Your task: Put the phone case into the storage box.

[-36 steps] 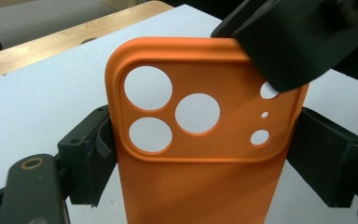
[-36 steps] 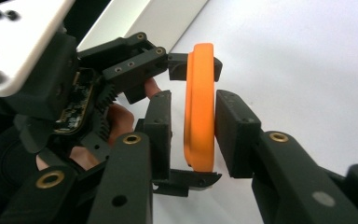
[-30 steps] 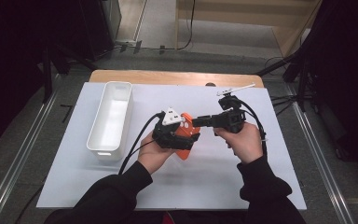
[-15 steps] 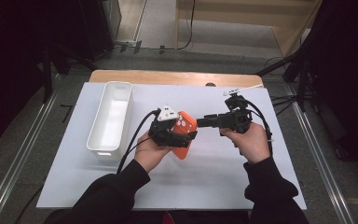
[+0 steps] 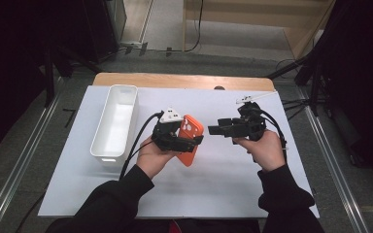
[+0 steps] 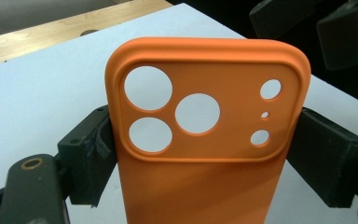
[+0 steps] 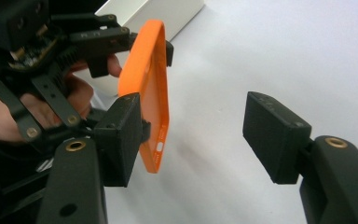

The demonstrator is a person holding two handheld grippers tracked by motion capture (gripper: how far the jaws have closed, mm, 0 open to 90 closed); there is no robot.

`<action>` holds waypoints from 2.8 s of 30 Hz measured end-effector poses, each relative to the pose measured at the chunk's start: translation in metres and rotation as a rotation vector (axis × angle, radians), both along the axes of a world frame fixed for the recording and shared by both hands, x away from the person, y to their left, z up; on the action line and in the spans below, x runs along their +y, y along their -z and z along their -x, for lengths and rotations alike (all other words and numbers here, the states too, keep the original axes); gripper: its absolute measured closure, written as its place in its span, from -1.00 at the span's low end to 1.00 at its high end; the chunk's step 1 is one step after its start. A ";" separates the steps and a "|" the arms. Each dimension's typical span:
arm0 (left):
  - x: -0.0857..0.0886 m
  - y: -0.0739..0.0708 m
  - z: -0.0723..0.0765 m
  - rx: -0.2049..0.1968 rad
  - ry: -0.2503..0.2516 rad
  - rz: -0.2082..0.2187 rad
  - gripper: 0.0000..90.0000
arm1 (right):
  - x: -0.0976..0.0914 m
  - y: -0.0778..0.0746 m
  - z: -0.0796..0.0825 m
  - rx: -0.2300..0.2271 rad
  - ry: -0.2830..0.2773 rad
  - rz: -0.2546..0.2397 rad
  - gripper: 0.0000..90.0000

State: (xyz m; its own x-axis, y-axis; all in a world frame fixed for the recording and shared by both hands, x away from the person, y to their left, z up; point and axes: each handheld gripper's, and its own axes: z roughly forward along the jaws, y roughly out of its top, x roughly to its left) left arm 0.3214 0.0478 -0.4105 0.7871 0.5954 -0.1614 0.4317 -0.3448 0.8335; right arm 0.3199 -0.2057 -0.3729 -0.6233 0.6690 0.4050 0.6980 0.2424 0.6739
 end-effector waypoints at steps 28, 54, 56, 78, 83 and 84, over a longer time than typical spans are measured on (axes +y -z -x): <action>0.013 -0.007 -0.002 0.057 0.006 0.022 -0.65 | -0.004 0.016 0.028 -0.172 -0.103 0.034 -0.39; 0.021 -0.011 -0.004 0.071 0.019 0.013 -0.65 | -0.017 0.059 0.058 -0.100 -0.074 0.124 -0.40; 0.022 -0.011 -0.005 0.074 0.020 0.010 -0.65 | -0.018 0.062 0.060 -0.106 -0.075 0.124 -0.40; 0.026 -0.016 -0.008 0.094 0.055 0.002 -0.65 | -0.041 0.087 0.082 -0.107 -0.029 0.098 -0.40; 0.030 -0.019 -0.009 0.099 0.057 0.008 -0.65 | -0.043 0.093 0.085 -0.106 -0.030 0.105 -0.40; 0.031 -0.020 -0.010 0.099 0.058 0.005 -0.65 | -0.043 0.094 0.086 -0.102 -0.029 0.102 -0.40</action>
